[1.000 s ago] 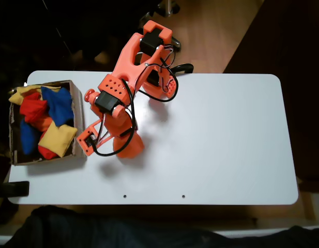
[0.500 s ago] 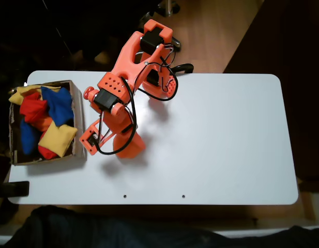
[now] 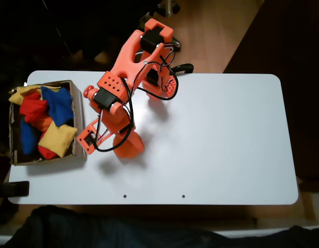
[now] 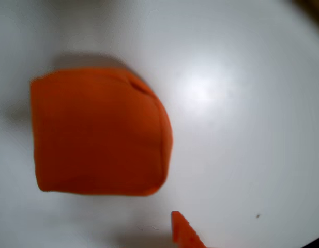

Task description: Grasp a bag and put it in the box.

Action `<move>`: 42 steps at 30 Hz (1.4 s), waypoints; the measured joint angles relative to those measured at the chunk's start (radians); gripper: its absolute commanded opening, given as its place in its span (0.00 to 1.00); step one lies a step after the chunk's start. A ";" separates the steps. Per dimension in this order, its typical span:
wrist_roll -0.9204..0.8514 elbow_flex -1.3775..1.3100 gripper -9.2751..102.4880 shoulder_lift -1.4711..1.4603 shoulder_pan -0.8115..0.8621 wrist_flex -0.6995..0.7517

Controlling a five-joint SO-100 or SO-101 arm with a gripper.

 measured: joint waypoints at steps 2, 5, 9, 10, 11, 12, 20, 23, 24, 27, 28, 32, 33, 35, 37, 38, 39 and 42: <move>0.008 0.012 0.85 0.003 0.000 -0.038; 0.005 0.031 0.85 0.005 0.000 -0.054; 0.009 0.043 0.85 0.006 0.000 -0.081; 0.012 0.044 0.85 0.006 0.000 -0.080; 0.012 0.046 0.85 0.006 0.000 -0.087; 0.009 0.048 0.85 0.006 0.000 -0.091; 0.005 0.084 0.85 0.002 0.017 -0.135; -0.008 0.103 0.85 -0.009 0.026 -0.170; -0.008 0.107 0.85 -0.011 0.031 -0.181; -0.003 0.118 0.85 -0.021 0.040 -0.210; -0.003 0.118 0.85 -0.026 0.040 -0.218; -0.009 0.138 0.85 -0.040 0.040 -0.250; -0.008 0.141 0.85 -0.044 0.040 -0.256; -0.006 0.150 0.85 -0.055 0.040 -0.282; -0.008 0.160 0.85 -0.063 0.040 -0.291; -0.006 0.161 0.85 -0.067 0.040 -0.301; -0.008 0.161 0.85 -0.071 0.040 -0.305; 0.003 0.161 0.85 -0.087 0.040 -0.333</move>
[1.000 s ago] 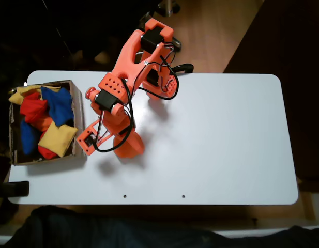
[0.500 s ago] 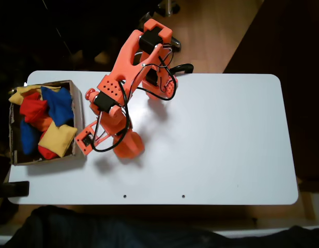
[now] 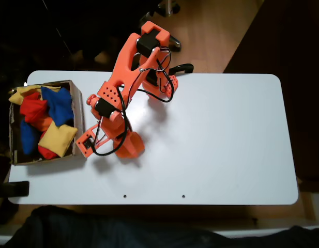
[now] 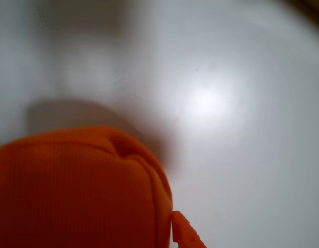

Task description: Grasp a bag and put it in the box.

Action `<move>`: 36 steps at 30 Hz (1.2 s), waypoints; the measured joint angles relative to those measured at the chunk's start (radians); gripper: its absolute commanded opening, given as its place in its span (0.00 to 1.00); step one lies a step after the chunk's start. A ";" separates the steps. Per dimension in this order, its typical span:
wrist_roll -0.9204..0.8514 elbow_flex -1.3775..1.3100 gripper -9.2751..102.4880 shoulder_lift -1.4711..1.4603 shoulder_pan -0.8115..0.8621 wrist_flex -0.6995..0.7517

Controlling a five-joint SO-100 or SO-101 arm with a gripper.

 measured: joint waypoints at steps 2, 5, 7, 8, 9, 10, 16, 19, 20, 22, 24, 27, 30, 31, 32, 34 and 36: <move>0.000 0.000 0.85 -0.014 0.000 -0.012; 0.012 0.000 0.85 -0.025 0.000 -0.034; 0.020 0.000 0.85 -0.034 0.000 -0.048; 0.021 0.000 0.85 -0.037 0.000 -0.052; 0.021 0.000 0.85 -0.041 0.000 -0.052; 0.021 0.000 0.85 -0.044 0.000 -0.052; -0.002 0.023 0.85 -0.054 0.000 -0.064; -0.017 0.040 0.85 -0.054 0.000 -0.072; -0.023 0.049 0.85 -0.054 0.000 -0.077; -0.032 0.066 0.85 -0.054 0.000 -0.086; -0.037 0.084 0.85 -0.054 0.000 -0.100; -0.043 0.109 0.85 -0.054 0.000 -0.126; -0.052 0.132 0.85 -0.052 0.000 -0.146; -0.052 0.140 0.85 -0.052 0.000 -0.150; -0.052 0.143 0.85 -0.052 0.000 -0.150; -0.055 0.146 0.84 -0.051 0.000 -0.152; -0.057 0.149 0.82 -0.046 0.000 -0.156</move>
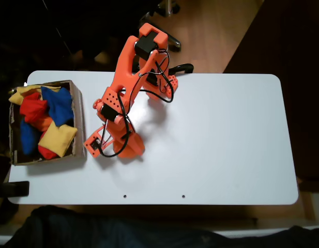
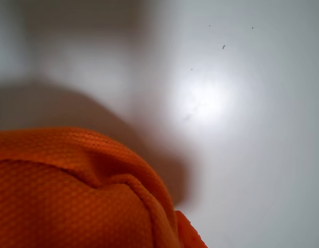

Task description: Grasp a bag and put it in the box.

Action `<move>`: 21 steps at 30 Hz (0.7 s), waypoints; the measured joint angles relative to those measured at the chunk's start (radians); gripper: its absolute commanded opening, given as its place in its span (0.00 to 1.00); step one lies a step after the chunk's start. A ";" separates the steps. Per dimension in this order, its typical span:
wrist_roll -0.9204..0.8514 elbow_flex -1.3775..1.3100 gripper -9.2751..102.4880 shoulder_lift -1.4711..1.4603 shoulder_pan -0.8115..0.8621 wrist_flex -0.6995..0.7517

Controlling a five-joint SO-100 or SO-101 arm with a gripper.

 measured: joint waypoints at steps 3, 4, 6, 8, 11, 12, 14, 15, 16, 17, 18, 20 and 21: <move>-0.006 0.008 0.79 0.000 0.000 -0.014; -0.008 0.012 0.78 0.003 0.000 -0.021; -0.012 0.025 0.74 0.011 0.000 -0.035; -0.017 0.028 0.71 0.017 0.000 -0.038; -0.018 0.034 0.66 0.026 0.000 -0.040; -0.020 0.034 0.64 0.026 0.000 -0.040; -0.032 0.037 0.60 0.034 -0.002 -0.040; -0.038 0.038 0.59 0.037 -0.002 -0.040; -0.043 0.043 0.57 0.041 -0.002 -0.043; -0.046 0.049 0.55 0.048 -0.002 -0.048; -0.049 0.052 0.52 0.054 -0.002 -0.052; -0.049 0.061 0.49 0.064 -0.002 -0.058; -0.051 0.066 0.48 0.071 -0.002 -0.063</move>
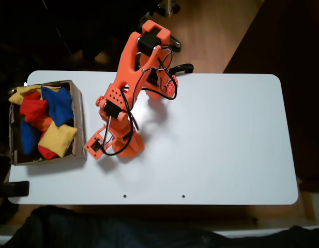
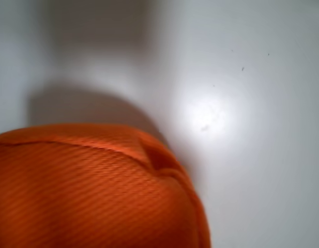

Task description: Grasp a bag and put it in the box.

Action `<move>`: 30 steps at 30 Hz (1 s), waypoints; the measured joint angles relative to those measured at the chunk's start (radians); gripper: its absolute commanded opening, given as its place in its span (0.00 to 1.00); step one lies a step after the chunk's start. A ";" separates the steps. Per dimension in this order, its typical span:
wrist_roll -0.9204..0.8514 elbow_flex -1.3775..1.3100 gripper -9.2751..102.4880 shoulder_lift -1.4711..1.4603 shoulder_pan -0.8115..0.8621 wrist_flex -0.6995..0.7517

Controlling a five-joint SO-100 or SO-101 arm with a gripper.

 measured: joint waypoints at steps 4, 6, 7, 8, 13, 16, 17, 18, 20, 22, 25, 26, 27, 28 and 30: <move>-0.003 0.015 0.45 0.018 0.000 -0.012; -0.002 0.015 0.42 0.021 0.000 -0.012; -0.002 0.018 0.41 0.026 0.000 -0.012; -0.002 0.018 0.41 0.029 0.000 -0.012; -0.002 0.021 0.37 0.040 0.000 -0.012; -0.002 0.021 0.31 0.044 0.000 -0.012; -0.002 0.021 0.27 0.046 0.000 -0.012; -0.002 0.021 0.25 0.048 0.000 -0.012; -0.002 0.021 0.24 0.051 0.000 -0.012; 0.005 0.021 0.24 0.054 0.000 -0.012; 0.012 0.023 0.23 0.057 0.000 -0.012; 0.015 0.023 0.23 0.057 0.000 -0.012; 0.017 0.023 0.22 0.057 0.000 -0.012; 0.018 0.023 0.21 0.057 0.000 -0.012; 0.031 0.026 0.16 0.061 0.000 -0.012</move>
